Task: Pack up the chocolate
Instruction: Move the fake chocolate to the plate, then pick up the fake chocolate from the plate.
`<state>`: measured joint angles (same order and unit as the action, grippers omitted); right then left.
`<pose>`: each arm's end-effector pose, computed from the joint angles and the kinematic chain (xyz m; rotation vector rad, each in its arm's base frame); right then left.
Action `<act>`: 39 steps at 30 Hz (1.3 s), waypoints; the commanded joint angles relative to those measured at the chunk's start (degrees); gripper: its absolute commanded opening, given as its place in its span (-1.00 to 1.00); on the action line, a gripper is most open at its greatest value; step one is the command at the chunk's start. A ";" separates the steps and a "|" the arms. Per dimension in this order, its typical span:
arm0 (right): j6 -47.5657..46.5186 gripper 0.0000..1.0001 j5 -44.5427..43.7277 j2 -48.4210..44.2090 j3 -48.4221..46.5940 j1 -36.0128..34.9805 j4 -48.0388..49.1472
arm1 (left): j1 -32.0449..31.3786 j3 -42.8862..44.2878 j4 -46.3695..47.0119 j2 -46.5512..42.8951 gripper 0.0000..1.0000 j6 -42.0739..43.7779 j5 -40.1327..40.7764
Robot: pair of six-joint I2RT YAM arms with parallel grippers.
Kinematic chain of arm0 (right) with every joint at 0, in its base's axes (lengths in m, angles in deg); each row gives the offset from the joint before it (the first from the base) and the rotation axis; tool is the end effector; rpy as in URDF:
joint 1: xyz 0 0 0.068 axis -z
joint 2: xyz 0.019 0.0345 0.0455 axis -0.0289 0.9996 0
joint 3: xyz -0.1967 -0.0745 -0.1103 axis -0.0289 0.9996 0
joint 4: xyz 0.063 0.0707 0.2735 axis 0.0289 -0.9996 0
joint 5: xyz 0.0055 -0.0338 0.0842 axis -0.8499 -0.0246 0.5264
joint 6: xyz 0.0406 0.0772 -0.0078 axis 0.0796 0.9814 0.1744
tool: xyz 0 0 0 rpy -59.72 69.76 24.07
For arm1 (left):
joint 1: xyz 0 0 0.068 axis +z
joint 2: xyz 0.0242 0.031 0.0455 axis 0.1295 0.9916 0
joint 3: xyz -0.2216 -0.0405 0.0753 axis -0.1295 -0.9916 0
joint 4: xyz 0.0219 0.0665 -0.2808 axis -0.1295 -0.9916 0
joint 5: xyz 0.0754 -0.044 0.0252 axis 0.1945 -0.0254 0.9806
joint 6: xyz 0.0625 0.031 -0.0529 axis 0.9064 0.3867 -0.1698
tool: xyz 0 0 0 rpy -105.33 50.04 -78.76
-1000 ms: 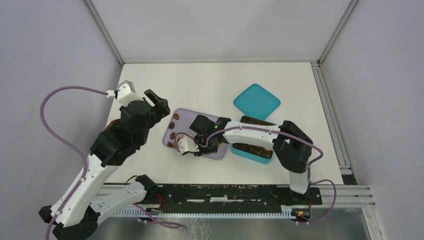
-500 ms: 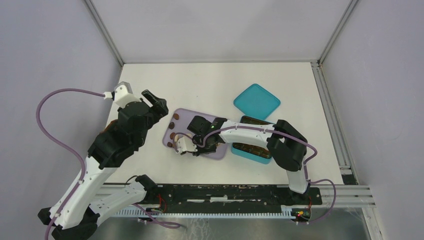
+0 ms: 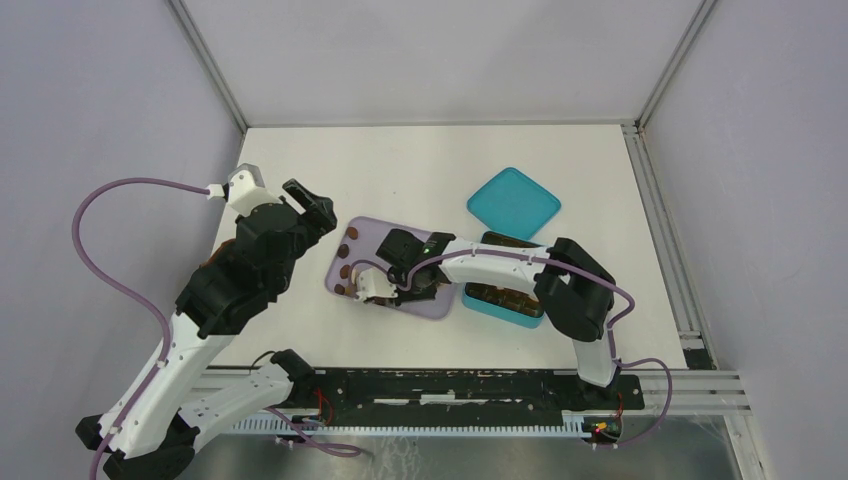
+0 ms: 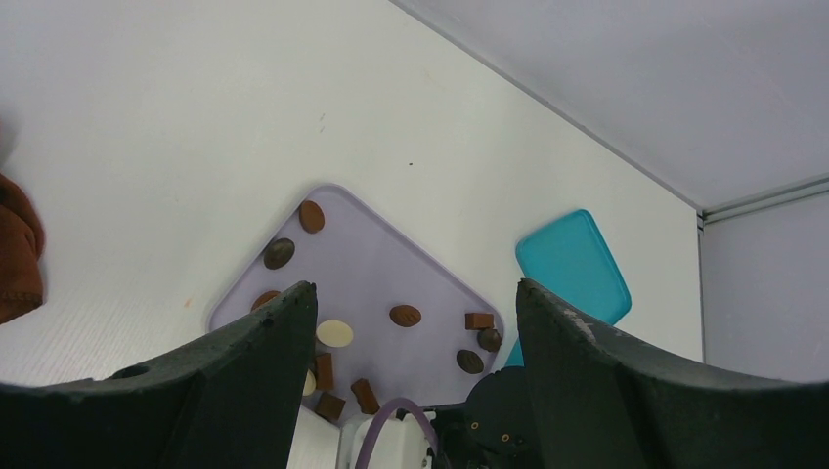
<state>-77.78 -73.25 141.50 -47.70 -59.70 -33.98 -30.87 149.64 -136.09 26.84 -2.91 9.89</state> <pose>0.1994 0.3791 0.0988 -2.1458 1.8006 0.2209 0.1979 -0.0930 0.3851 -0.5822 1.8173 -0.3183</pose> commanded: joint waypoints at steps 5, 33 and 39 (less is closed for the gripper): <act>2.20 -0.63 -4.56 -1.02 -3.15 3.21 -0.61 | 0.26 0.29 0.91 0.45 0.60 -1.41 0.29; 4.28 -0.16 1.08 2.51 -5.49 3.53 -2.59 | 0.29 -0.30 1.08 -0.19 0.60 -1.70 0.22; 4.94 -0.16 -0.66 4.34 -7.22 3.03 -2.96 | 0.32 -0.41 1.08 -0.34 0.60 -1.82 0.27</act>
<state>-74.13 -72.71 144.76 -51.44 -56.10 -36.51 -30.87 149.29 -136.03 26.99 -3.09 9.82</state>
